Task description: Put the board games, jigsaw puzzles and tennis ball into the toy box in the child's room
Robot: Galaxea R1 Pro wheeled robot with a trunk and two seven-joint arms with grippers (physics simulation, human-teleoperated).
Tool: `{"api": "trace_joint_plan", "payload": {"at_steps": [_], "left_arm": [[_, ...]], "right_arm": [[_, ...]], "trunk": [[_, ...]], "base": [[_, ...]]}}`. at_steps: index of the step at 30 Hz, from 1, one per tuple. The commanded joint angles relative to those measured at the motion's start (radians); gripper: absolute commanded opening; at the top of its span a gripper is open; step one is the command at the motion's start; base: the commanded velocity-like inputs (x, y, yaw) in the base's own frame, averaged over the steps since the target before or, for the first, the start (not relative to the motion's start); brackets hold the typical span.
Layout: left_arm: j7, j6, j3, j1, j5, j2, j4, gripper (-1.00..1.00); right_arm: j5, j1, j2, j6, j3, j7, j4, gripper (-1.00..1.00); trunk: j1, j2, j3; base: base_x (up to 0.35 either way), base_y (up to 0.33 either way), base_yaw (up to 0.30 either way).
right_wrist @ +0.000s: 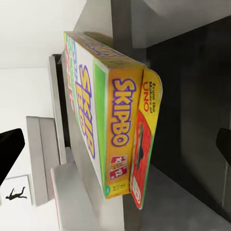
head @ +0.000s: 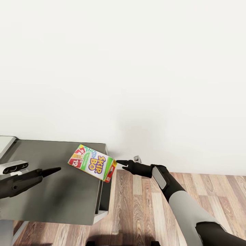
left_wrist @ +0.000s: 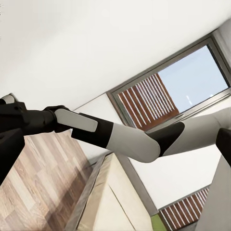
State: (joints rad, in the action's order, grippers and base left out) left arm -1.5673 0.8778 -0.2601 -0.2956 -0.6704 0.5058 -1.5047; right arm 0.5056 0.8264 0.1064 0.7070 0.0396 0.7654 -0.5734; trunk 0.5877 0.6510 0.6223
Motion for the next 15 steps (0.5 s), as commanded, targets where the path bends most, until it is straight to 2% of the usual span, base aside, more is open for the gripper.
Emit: {"api": "trace_joint_plan", "payload": {"at_steps": [1,15], "left_arm": [[-0.004,0.011,0.0,0.0,0.0,0.0,0.0,1.0],[-0.004,0.01,0.0,0.0,0.0,0.0,0.001,1.0]], "right_arm": [[0.005,0.0,0.0,0.006,0.001,-0.001,0.0,1.0],[0.005,0.0,0.0,0.005,0.002,-0.003,0.003,1.0]], "trunk": [[0.0,0.001,0.001],[0.0,0.001,0.001]], "base": [[0.0,0.05,0.0],[0.0,0.01,0.0]]}}
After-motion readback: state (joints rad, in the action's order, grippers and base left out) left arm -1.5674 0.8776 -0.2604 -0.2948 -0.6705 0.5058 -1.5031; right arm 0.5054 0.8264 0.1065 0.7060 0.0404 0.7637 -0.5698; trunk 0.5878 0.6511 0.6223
